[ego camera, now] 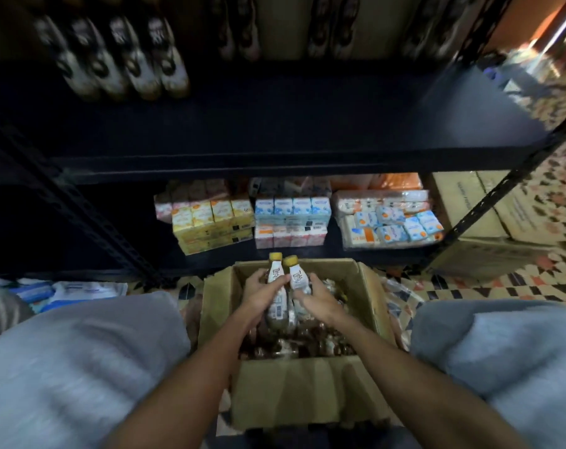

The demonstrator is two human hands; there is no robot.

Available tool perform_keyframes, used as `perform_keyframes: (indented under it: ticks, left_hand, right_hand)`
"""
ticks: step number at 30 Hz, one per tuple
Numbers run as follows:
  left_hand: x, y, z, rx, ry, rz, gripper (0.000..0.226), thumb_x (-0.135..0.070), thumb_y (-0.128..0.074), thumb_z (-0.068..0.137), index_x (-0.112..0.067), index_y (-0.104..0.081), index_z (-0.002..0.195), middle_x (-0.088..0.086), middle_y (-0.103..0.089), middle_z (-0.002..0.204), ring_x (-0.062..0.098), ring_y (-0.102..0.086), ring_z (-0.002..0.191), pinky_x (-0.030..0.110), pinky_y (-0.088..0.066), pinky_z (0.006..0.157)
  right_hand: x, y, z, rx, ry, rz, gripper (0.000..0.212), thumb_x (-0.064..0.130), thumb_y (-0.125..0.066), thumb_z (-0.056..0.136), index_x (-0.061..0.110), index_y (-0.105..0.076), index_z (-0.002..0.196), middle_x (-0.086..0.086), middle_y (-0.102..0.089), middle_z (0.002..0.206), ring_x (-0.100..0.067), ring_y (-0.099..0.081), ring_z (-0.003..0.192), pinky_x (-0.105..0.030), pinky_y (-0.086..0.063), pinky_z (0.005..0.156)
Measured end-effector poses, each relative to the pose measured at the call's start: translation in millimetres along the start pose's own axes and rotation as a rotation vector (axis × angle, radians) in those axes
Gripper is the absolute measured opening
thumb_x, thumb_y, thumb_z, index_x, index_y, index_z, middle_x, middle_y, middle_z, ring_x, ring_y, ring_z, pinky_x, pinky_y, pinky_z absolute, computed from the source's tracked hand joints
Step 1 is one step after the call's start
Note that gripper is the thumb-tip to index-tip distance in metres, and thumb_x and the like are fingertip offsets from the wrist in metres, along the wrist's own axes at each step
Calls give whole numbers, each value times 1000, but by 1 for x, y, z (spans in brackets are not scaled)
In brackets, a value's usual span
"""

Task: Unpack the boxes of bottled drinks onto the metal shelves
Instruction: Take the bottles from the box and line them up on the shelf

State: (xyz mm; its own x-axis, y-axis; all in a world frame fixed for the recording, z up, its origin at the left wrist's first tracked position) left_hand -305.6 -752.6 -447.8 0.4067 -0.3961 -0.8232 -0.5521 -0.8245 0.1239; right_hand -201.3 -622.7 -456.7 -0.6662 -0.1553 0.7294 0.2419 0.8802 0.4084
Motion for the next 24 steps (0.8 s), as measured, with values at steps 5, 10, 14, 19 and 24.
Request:
perform_keyframes:
  ticks: [5, 10, 14, 19, 24]
  left_hand:
    - [-92, 2, -36, 58, -240, 57, 32, -17, -83, 79, -13, -69, 107, -1, -75, 93, 3, -71, 74, 14, -52, 61]
    - [-179, 12, -74, 77, -453, 91, 40, -22, -84, 78, -17, -66, 113, -2, -75, 100, 8, -72, 86, 21, -57, 71]
    - [-245, 21, -106, 104, -633, 143, 42, -24, -85, 77, -15, -67, 114, -1, -75, 102, 11, -72, 93, 28, -59, 79]
    - [-314, 34, -135, 78, -753, 163, 36, -28, -85, 76, -17, -69, 106, 1, -75, 98, 15, -72, 91, 33, -59, 80]
    - [-372, 46, -142, -34, -837, 231, 44, -47, -87, 67, -24, -72, 102, -8, -75, 96, 8, -71, 91, 33, -58, 82]
  right_hand:
    - [68, 54, -27, -83, 189, 39, 65, 33, -82, 78, 22, -51, 135, 7, -64, 125, -14, -63, 114, -39, -50, 103]
    - [139, 100, -60, -150, 372, 22, 62, 38, -87, 70, 23, -59, 123, 7, -72, 108, -9, -69, 97, -40, -56, 92]
    - [197, 136, -85, -203, 528, -7, 68, 50, -88, 58, 22, -61, 115, 6, -72, 106, -11, -69, 96, -42, -56, 90]
    - [263, 174, -117, -244, 645, -44, 50, 38, -91, 67, 24, -65, 108, 6, -74, 100, -5, -70, 91, -35, -58, 84]
    - [313, 209, -127, -361, 733, -18, 49, 45, -89, 66, 24, -65, 103, 7, -74, 99, -8, -69, 95, -41, -58, 87]
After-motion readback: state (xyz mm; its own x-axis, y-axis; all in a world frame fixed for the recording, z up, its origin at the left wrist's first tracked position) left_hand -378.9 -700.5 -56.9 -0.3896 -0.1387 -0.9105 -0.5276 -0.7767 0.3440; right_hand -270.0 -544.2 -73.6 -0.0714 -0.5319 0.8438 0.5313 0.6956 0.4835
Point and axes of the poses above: each hand's wrist, its own z-axis towards the middle knuckle, its own y-axis out of the back of the hand, x = y × z, the point moved 9 cm from there along z, towards the middle knuckle
